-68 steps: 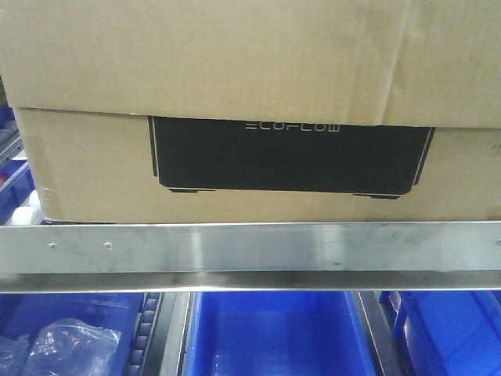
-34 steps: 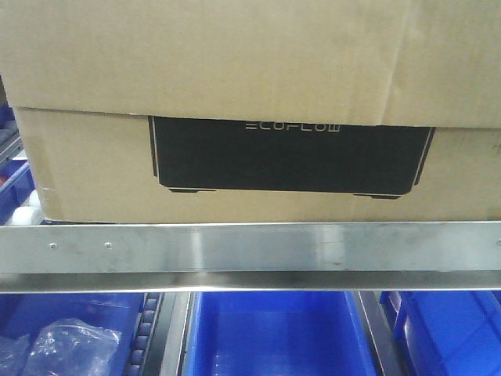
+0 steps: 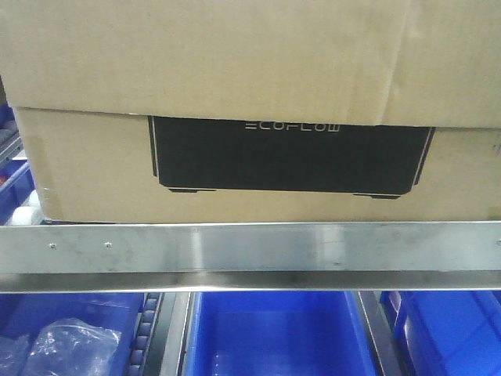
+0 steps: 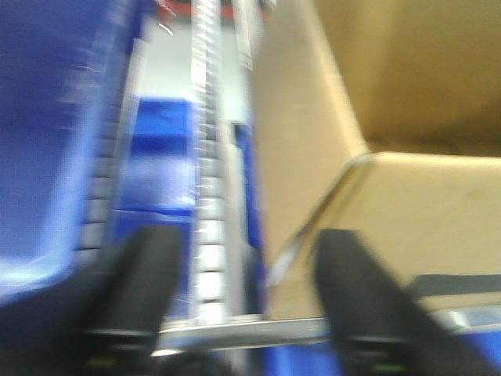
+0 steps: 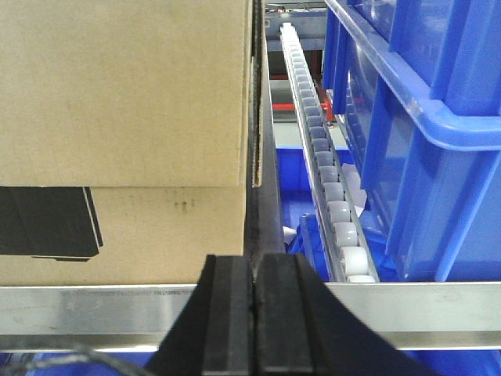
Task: Grab box from left shelf to table start
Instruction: 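Clamp the cardboard ECOFLOW box side walls with both grippers on the shelf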
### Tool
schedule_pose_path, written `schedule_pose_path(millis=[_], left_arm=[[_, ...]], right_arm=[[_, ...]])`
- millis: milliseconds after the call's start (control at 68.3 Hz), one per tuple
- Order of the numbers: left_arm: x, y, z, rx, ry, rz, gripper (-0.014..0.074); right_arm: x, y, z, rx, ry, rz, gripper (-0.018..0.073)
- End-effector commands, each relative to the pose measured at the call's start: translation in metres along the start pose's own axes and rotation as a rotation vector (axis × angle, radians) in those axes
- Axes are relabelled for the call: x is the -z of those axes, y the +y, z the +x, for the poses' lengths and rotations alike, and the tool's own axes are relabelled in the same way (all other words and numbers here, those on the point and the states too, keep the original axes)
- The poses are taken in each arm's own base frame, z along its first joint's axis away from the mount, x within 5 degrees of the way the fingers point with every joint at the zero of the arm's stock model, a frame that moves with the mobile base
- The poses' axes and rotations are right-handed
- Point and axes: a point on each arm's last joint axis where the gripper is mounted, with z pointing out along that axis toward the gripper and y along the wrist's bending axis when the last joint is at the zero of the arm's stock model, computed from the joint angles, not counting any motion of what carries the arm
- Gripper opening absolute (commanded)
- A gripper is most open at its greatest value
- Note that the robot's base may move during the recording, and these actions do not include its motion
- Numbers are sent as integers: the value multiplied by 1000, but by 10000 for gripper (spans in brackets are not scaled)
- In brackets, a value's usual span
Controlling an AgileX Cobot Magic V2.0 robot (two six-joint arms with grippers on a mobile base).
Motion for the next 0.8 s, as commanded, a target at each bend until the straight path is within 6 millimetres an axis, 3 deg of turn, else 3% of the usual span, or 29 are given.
schedule_pose_path(millis=[0, 146, 366, 659, 790], left_arm=[[-9, -9, -31, 37, -58, 73, 446], [-30, -22, -66, 10, 6, 162, 443], [-86, -40, -108, -29, 88, 239, 443], [-164, -37, -105, -45, 203, 195, 440], [-187, -33, -97, -19, 220, 153, 440]], right_arm=[[3, 1, -17, 3, -129, -10, 55], [3, 1, -17, 3, -129, -10, 55], [3, 1, -17, 3, -128, -10, 55], [3, 1, -17, 3, -128, -10, 55], [3, 1, -17, 3, -128, -10, 55]])
